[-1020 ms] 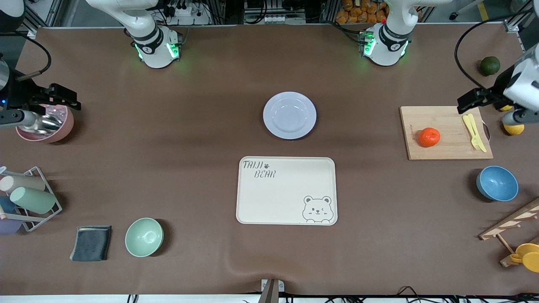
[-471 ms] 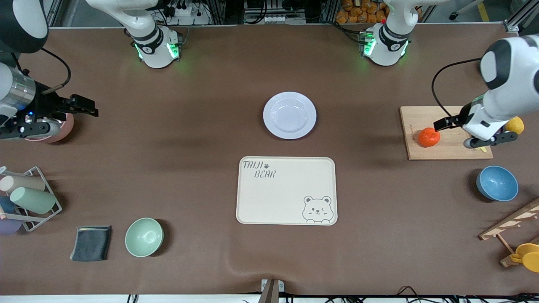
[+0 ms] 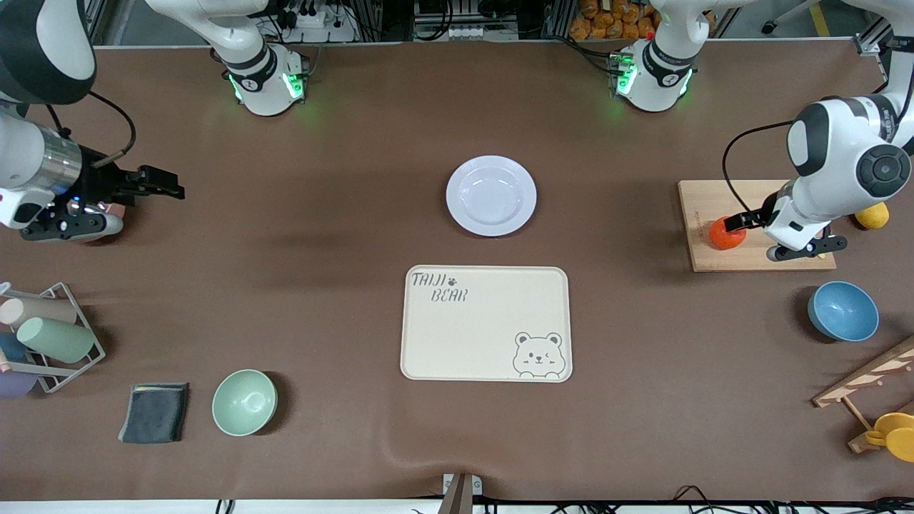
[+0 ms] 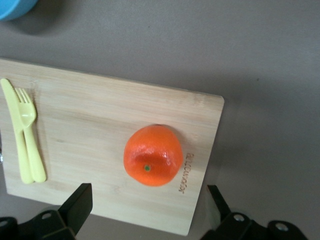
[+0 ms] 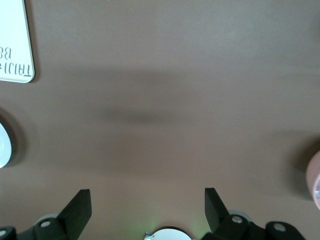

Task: Place orange and plate with both arms
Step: 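Lower the left gripper and grasp the orange while the right gripper extends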

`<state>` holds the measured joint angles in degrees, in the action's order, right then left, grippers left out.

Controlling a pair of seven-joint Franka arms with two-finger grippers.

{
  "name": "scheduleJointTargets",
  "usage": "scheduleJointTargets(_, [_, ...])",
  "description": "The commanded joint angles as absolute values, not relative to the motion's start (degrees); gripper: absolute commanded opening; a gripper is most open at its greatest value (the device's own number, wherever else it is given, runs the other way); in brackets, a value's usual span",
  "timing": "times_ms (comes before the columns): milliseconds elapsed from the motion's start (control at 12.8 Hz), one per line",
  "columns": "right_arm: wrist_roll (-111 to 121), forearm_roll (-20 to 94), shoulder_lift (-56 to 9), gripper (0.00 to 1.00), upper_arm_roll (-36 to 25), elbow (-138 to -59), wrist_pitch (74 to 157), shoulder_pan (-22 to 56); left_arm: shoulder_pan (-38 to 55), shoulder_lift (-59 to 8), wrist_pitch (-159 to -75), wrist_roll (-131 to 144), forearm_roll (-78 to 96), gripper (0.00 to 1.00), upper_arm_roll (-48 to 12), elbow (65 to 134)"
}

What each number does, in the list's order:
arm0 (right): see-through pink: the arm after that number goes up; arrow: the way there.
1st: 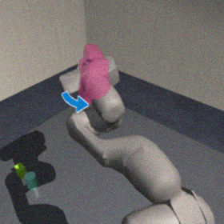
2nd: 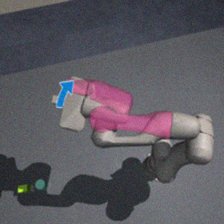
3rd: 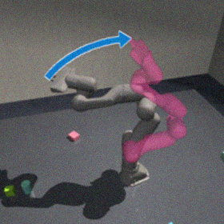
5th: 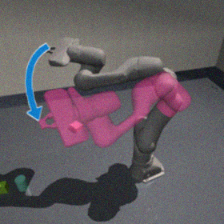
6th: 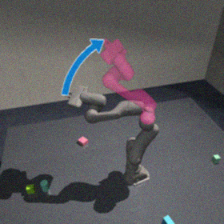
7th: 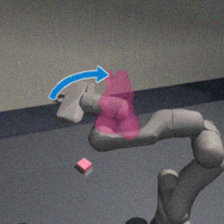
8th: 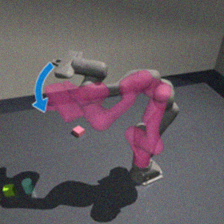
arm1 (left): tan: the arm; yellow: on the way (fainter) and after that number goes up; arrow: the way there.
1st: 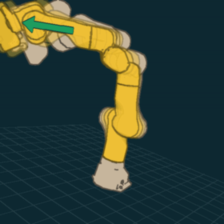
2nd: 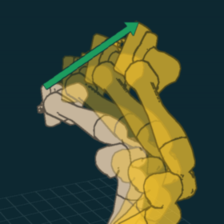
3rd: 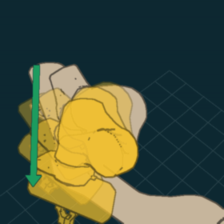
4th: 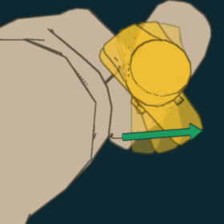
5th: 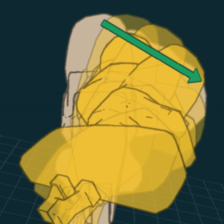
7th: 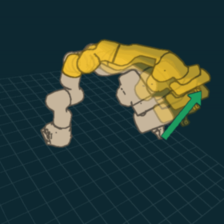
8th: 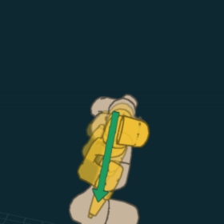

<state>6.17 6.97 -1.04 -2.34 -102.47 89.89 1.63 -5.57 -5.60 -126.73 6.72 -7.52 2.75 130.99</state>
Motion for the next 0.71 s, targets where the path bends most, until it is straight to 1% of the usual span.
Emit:
scheduleJointTargets(0, [5.3, 9.7, 1.1, 1.0, -2.5, -107.1, 93.0, 1.2, -6.6, -6.8, -132.0, 6.4, -8.7, 1.0, 2.2, 133.4])
scheduleJointTargets(157, [5.3, 12.0, 1.3, 1.0, -2.6, -108.7, 94.4, 0.2, -7.9, -8.6, -133.6, 6.3, -8.8, 1.0, 2.1, 133.7])
scheduleJointTargets(392, [5.2, 12.4, 1.1, 1.0, -2.6, -109.4, 94.7, 0.3, -9.2, -11.2, -138.6, 5.7, -8.8, 1.0, 2.0, 135.0])
scheduleJointTargets(627, [5.2, 16.9, 1.5, 1.0, -2.5, -112.9, 96.5, 0.4, -9.4, -12.4, -138.9, 5.7, -8.8, 1.0, 2.0, 135.0])
